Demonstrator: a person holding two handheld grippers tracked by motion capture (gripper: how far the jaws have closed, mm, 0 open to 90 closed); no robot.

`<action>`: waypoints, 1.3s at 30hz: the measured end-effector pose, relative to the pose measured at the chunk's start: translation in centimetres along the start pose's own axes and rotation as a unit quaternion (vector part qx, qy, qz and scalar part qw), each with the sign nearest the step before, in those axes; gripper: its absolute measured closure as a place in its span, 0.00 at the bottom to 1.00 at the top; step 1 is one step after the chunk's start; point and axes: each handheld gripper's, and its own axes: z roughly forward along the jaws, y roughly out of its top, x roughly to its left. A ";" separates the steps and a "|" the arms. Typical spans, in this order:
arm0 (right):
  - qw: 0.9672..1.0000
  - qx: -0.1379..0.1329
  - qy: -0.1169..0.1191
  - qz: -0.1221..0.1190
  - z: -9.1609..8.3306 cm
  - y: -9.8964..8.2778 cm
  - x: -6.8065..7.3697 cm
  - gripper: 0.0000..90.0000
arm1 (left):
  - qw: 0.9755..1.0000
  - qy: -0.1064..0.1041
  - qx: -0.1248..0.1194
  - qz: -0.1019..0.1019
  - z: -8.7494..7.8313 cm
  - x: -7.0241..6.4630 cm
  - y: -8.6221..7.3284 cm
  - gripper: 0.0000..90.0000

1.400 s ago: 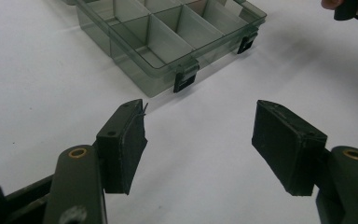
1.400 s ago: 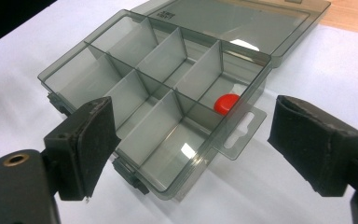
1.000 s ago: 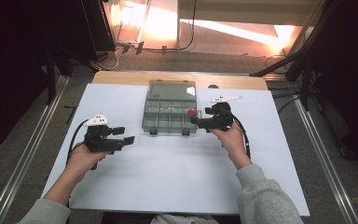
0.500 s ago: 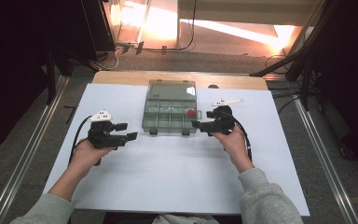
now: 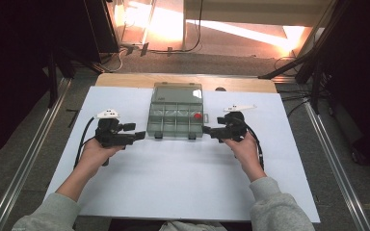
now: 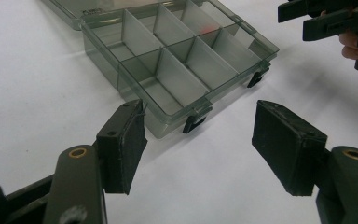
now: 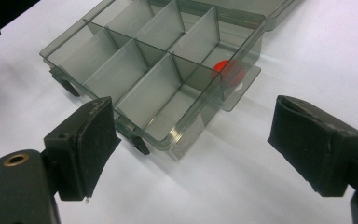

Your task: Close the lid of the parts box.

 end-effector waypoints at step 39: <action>0.999 -0.012 -0.008 0.032 2.9 5.1 -1.7 0.24 | 0.999 0.037 0.012 -0.030 3.9 3.9 4.9 0.38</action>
